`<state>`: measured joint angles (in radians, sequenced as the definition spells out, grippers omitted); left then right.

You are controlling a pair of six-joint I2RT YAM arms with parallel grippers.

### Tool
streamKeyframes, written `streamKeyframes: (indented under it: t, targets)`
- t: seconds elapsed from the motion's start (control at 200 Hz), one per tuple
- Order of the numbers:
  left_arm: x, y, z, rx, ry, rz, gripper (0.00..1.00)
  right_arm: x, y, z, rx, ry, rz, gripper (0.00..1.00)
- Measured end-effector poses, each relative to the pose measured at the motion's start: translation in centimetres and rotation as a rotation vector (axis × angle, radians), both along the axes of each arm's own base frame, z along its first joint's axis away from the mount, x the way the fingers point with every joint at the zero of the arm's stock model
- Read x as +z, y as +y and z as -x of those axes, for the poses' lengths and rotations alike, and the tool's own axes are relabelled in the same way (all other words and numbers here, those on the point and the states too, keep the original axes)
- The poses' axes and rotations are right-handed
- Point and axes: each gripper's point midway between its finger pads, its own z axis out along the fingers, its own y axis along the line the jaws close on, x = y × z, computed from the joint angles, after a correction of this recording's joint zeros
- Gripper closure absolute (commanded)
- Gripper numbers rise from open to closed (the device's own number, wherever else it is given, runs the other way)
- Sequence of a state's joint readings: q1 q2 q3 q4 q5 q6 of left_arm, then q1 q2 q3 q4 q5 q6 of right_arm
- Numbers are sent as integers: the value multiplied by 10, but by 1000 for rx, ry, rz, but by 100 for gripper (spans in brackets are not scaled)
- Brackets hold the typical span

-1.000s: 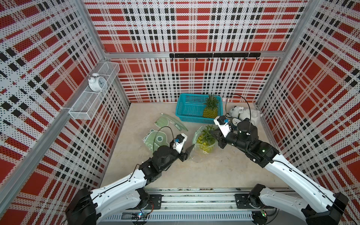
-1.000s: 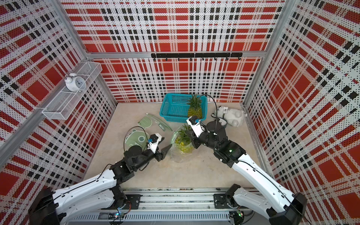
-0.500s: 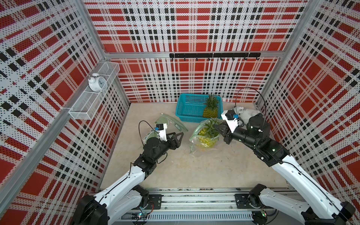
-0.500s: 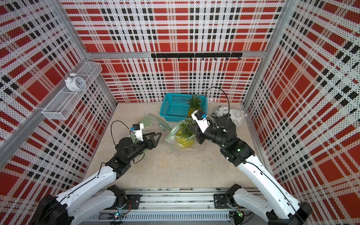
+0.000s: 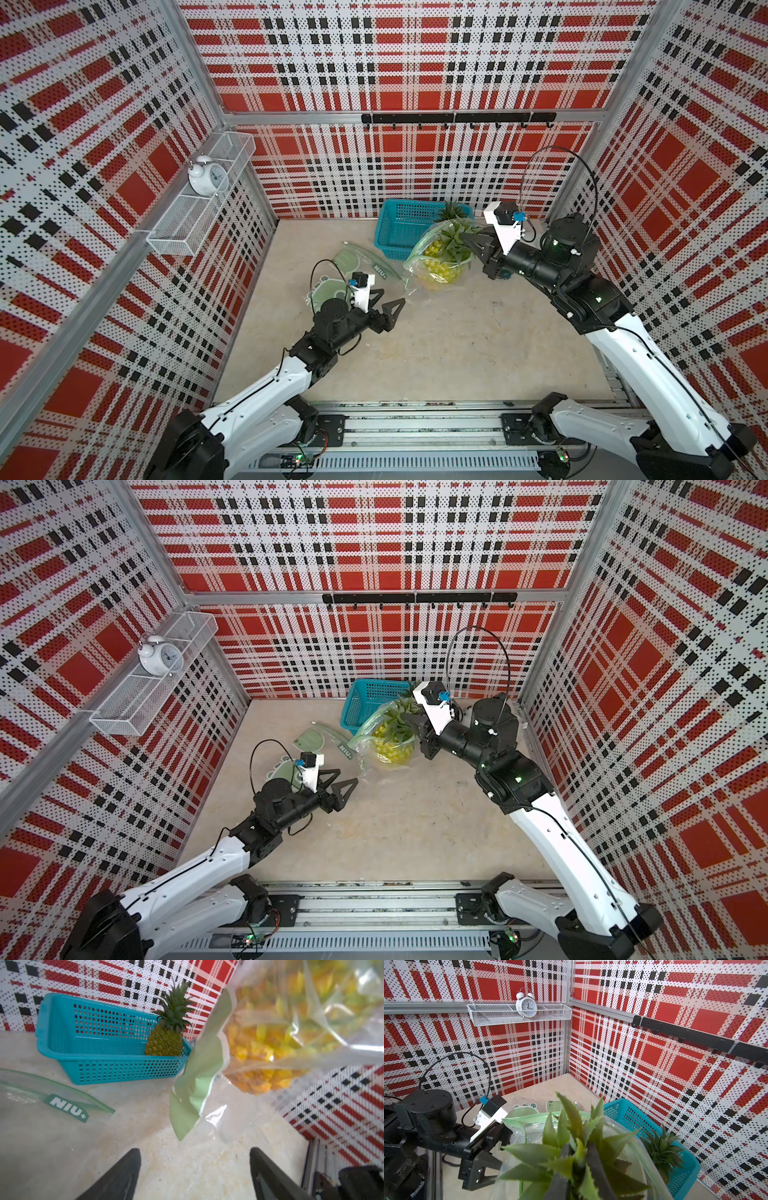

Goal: Open the zip-top bag and take out the pineapple
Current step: Pick up the pineapple from the zipper food storage bag.

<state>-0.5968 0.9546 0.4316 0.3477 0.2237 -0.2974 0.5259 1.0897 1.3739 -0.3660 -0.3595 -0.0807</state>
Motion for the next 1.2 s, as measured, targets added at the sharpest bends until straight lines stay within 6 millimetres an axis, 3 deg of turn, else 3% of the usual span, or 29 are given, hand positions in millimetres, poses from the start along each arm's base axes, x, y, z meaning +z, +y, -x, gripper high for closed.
streamKeyframes:
  t: [0.366, 0.666, 0.787, 0.892, 0.972, 1.047, 1.197]
  targets:
    - [-20, -12, 7, -103, -224, -214, 7, -8, 5, 4, 37, 50, 4, 100]
    - [-51, -35, 9, -188, -278, -334, 15, -6, 10, 4, 62, 62, -6, 100]
    - [-61, -42, 2, -190, -265, -362, 27, -8, 11, 4, 68, 73, -11, 100]
    - [-59, -51, -4, -189, -282, -365, 43, -9, 12, 3, 69, 78, -11, 100]
    - [-55, -57, -6, -186, -303, -361, 66, -9, 12, 3, 67, 79, -11, 100]
    - [-51, -60, -6, -185, -320, -345, 100, -9, 11, 3, 66, 79, -11, 100]
    - [-39, -63, -6, -169, -364, -315, 100, -8, 12, 3, 66, 78, -14, 100]
